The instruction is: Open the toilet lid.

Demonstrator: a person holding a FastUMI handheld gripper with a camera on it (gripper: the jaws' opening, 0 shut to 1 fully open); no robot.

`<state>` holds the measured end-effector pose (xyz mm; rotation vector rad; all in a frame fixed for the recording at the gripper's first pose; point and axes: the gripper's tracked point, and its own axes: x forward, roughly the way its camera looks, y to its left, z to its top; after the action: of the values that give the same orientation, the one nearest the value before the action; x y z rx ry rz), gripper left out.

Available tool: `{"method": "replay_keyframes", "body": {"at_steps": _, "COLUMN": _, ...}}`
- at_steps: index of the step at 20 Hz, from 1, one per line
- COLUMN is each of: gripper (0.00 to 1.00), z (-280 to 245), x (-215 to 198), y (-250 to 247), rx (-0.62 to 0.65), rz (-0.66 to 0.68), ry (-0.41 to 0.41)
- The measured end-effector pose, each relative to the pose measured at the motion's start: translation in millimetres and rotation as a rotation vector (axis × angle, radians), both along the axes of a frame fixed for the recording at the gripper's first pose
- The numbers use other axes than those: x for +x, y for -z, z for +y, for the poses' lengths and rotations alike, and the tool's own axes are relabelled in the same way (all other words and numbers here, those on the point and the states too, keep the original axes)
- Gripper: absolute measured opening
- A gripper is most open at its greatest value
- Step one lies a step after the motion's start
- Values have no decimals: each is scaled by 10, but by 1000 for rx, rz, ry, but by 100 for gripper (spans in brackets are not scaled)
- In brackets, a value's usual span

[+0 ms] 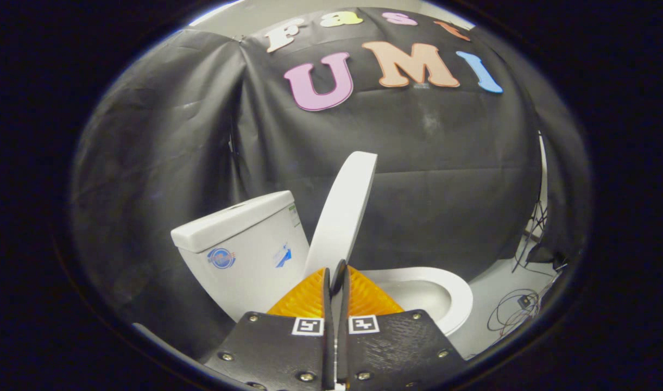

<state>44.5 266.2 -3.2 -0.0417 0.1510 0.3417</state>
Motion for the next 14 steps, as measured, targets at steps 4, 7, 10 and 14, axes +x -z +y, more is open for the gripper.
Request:
{"method": "replay_keyframes", "body": {"at_steps": 4, "gripper": 3, "z": 122, "x": -23, "y": -21, "rx": -35, "rz": -35, "ry": -10}}
{"method": "replay_keyframes", "body": {"at_steps": 7, "gripper": 3, "z": 188, "x": -23, "y": -36, "rx": -28, "rz": -43, "ry": -25}}
{"method": "replay_keyframes", "body": {"at_steps": 10, "gripper": 3, "z": 261, "x": -46, "y": -46, "rx": -56, "rz": -61, "ry": -37}}
{"method": "replay_keyframes", "body": {"at_steps": 14, "gripper": 3, "z": 354, "x": -46, "y": -54, "rx": -36, "rz": -73, "ry": -68}}
